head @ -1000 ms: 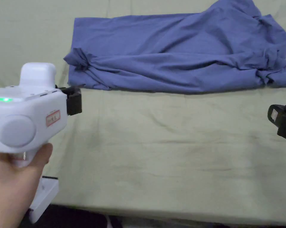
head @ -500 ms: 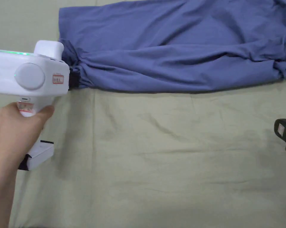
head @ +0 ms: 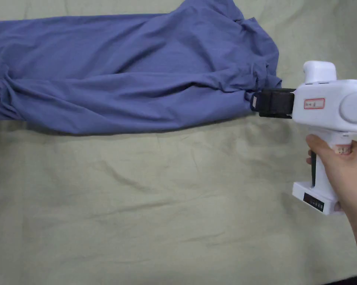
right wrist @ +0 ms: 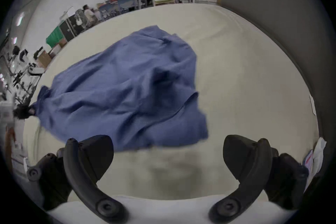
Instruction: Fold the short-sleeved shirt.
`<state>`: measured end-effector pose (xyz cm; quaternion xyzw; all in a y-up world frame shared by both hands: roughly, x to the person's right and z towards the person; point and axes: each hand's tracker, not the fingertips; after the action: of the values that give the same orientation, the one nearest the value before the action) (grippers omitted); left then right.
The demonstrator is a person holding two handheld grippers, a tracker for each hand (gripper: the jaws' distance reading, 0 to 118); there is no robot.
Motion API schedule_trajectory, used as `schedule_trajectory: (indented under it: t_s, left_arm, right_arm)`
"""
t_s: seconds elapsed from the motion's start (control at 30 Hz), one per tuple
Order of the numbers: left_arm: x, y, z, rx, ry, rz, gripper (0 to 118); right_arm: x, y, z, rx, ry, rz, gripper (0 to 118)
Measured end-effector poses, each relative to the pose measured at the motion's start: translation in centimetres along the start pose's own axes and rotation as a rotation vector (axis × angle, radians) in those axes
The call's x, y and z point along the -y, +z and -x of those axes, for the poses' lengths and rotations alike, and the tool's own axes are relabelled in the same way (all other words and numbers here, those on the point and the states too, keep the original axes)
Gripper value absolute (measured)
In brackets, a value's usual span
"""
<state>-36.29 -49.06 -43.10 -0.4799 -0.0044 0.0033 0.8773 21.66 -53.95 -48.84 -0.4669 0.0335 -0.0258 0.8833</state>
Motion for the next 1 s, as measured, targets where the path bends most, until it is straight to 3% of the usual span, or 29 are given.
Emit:
schedule_trajectory:
  t_s: [0.03, 0.07, 0.1, 0.13, 0.17, 0.2, 0.23, 0.27, 0.3, 0.67, 1.0]
  left_arm:
    - [0.1, -0.3, 0.3, 0.004, 0.011, 0.0, 5]
    - [0.1, -0.6, 0.5, 0.012, 0.023, 0.006, 5]
    - [0.1, -0.7, 0.8, 0.023, 0.037, 0.011, 5]
    - [0.2, -0.2, 0.1, 0.032, 0.043, 0.01, 5]
    - [0.3, 0.0, 0.2, 0.034, 0.043, 0.007, 5]
    - [0.3, 0.1, 0.4, 0.034, 0.044, 0.005, 5]
    - [0.3, 0.3, 0.7, 0.048, 0.05, 0.003, 5]
    - [0.5, 0.9, 0.7, 0.063, 0.066, -0.003, 5]
    - [0.5, 1.2, 1.1, 0.084, 0.091, -0.006, 5]
    - [3.7, 6.6, 2.9, 0.084, 0.041, -0.004, 5]
    - [9.4, 4.9, 2.9, 0.091, 0.09, 0.127, 5]
  right_arm:
    - [-0.6, -1.4, -0.2, 0.027, 0.003, 0.031, 118]
    - [-0.8, -2.3, -0.1, 0.008, 0.011, 0.05, 108]
    - [-1.0, -2.1, 0.5, -0.06, 0.018, 0.089, 85]
    - [-0.9, -1.7, 1.2, -0.014, 0.046, 0.067, 82]
    - [-1.0, -0.5, 1.5, -0.012, 0.125, 0.033, 71]
    - [-1.1, 0.2, 1.5, -0.042, 0.136, 0.016, 39]
    - [-1.0, 1.2, 1.5, -0.137, 0.092, -0.007, 12]
    - [-0.8, 1.8, 1.7, -0.097, 0.078, -0.015, 12]
    - [-0.8, 2.5, 1.9, -0.084, 0.121, -0.017, 12]
    - [2.3, 11.7, 1.3, -0.144, 0.122, -0.095, 12]
    - [8.6, 9.3, 0.9, -0.137, 0.11, 0.049, 12]
